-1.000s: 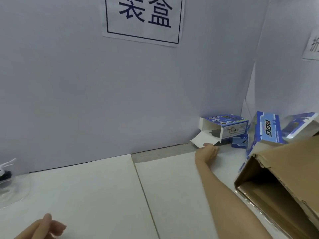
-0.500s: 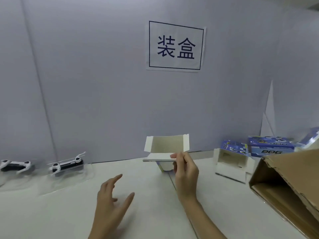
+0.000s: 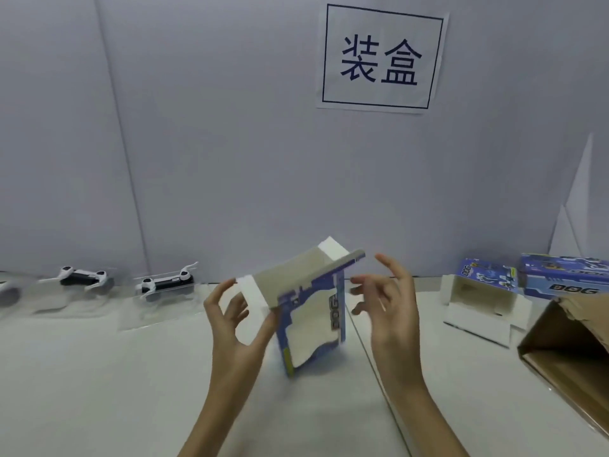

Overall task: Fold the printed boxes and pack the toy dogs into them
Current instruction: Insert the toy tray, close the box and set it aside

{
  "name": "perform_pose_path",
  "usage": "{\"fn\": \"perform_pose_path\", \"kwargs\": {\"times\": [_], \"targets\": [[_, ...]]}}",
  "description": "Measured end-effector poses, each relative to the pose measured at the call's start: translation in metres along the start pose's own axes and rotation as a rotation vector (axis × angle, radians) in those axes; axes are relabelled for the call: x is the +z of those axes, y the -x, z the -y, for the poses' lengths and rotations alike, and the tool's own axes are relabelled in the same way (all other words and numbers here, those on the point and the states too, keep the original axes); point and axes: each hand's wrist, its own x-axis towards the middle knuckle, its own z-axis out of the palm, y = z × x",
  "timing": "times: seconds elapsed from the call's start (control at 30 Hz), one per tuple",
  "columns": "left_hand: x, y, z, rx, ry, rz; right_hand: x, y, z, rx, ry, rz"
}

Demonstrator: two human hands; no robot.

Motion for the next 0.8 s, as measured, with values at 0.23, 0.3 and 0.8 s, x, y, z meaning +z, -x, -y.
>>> {"fn": "perform_pose_path", "kwargs": {"times": [0.23, 0.3, 0.8], "targets": [[-0.003, 0.0, -0.011, -0.086, 0.199, 0.022, 0.017, 0.014, -0.02, 0.235, 0.147, 0.232], [-0.001, 0.002, -0.012, -0.057, 0.159, 0.053, 0.026, 0.02, -0.023, 0.274, 0.068, 0.24], [-0.002, 0.009, -0.014, -0.04, -0.025, 0.159, 0.031, 0.018, -0.03, 0.261, 0.066, 0.11]]}}
